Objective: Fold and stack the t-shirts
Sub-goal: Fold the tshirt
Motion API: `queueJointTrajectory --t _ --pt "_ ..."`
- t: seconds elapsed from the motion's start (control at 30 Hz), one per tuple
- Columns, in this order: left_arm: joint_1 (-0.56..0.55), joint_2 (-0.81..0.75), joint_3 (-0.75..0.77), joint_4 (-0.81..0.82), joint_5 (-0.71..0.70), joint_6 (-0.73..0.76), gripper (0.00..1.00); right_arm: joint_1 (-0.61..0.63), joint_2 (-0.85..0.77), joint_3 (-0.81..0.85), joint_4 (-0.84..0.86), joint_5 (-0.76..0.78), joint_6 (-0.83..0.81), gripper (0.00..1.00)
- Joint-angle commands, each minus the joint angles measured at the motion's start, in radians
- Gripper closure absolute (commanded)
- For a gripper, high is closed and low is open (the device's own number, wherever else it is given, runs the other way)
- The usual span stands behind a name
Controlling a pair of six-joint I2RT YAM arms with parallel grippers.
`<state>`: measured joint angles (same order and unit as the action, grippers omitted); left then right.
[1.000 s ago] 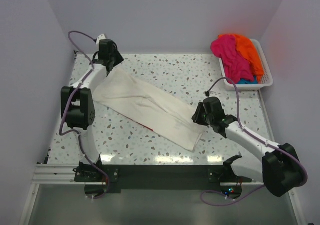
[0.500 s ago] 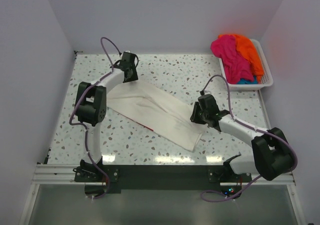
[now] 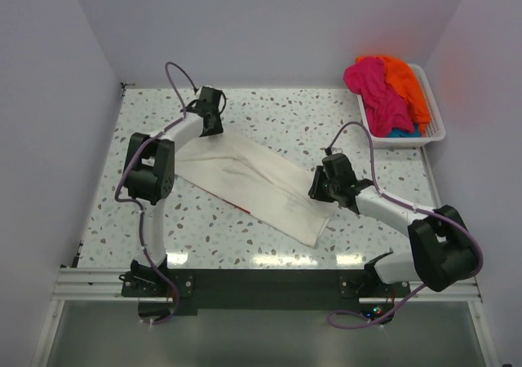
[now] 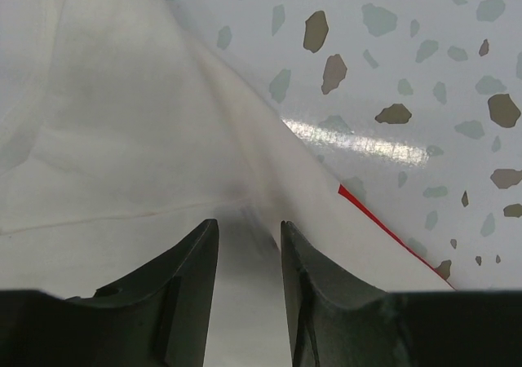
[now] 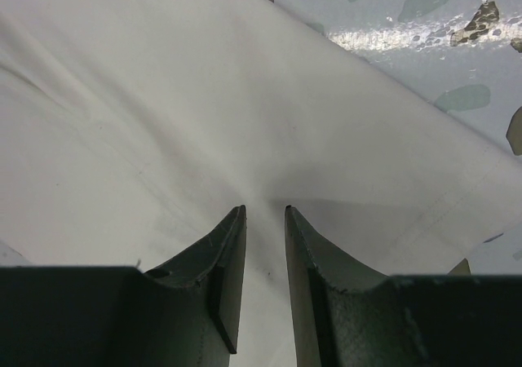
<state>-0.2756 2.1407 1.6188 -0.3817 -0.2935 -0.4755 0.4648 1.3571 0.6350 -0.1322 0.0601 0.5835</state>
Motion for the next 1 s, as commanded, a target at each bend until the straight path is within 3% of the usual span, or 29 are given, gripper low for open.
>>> queueJointTrajectory --t 0.0,0.17,0.47,0.73,0.97 --pt "-0.001 0.033 0.029 0.023 -0.01 0.026 0.59 0.002 0.002 0.015 0.052 0.001 -0.001 0.7" --pt "-0.001 0.045 0.049 0.017 -0.01 0.018 0.65 0.0 -0.007 0.012 0.052 0.001 -0.002 0.71" --pt "-0.001 -0.022 -0.01 0.056 -0.013 0.002 0.91 0.002 -0.016 0.002 0.059 0.001 -0.001 0.71" --pt "-0.001 -0.12 -0.08 0.078 -0.016 -0.02 1.0 0.002 -0.016 -0.001 0.06 0.003 -0.001 0.71" --pt "-0.001 -0.223 -0.222 0.119 0.014 -0.066 1.0 0.002 -0.009 -0.001 0.065 0.0 0.001 0.71"
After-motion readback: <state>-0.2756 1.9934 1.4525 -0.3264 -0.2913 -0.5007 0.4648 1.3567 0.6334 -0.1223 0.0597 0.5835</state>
